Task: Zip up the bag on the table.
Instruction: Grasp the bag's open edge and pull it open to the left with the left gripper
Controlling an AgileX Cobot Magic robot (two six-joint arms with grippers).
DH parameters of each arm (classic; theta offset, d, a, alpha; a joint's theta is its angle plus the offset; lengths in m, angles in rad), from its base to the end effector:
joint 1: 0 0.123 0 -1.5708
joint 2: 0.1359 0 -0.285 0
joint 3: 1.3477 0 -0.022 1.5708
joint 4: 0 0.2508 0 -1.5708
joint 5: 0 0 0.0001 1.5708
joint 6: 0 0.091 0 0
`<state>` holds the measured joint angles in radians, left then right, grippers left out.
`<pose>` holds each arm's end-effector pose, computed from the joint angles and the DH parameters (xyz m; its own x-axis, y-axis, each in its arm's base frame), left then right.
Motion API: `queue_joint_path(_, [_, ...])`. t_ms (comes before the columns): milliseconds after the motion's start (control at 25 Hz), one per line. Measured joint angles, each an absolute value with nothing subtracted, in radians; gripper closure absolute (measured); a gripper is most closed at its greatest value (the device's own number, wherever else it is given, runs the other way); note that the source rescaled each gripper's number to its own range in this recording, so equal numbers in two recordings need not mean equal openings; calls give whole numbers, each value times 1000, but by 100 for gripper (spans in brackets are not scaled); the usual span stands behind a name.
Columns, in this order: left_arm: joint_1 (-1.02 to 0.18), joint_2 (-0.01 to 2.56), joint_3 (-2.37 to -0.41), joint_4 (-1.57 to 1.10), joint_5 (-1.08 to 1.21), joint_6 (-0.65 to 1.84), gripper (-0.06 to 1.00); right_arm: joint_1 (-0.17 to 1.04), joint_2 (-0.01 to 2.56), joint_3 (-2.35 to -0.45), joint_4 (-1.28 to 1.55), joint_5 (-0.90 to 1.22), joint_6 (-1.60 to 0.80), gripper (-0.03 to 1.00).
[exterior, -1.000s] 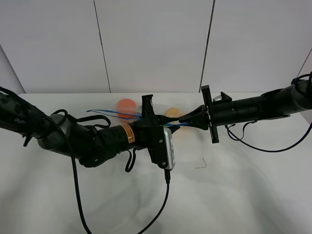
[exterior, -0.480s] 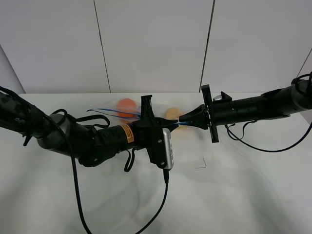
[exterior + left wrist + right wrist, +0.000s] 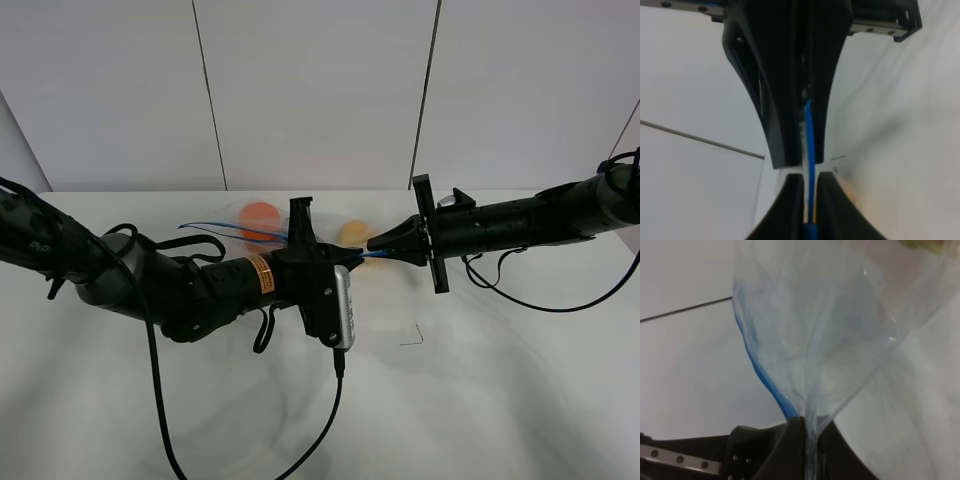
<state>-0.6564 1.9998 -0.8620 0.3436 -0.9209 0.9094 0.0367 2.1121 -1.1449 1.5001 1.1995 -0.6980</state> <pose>0.2884 -0.2530 0.1431 0.6646 0.5840 -0.4661 0.4587 0.1736 0.8715 0.3683 0.0982 0.1366 -0.9720 0.1963 0.1293 0.1841 0.2937 0.9380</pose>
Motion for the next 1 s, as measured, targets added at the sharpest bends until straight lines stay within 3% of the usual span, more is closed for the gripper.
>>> queue_joint_path(400, [-537,1963,-826,285,-923,1048,94,37,2112,-1152,1527,1195,-698,97])
queue_joint_path(1000, [-293,1914,-778,282,-919,1066,94,40,2112,-1152,1526,1200,-698,97])
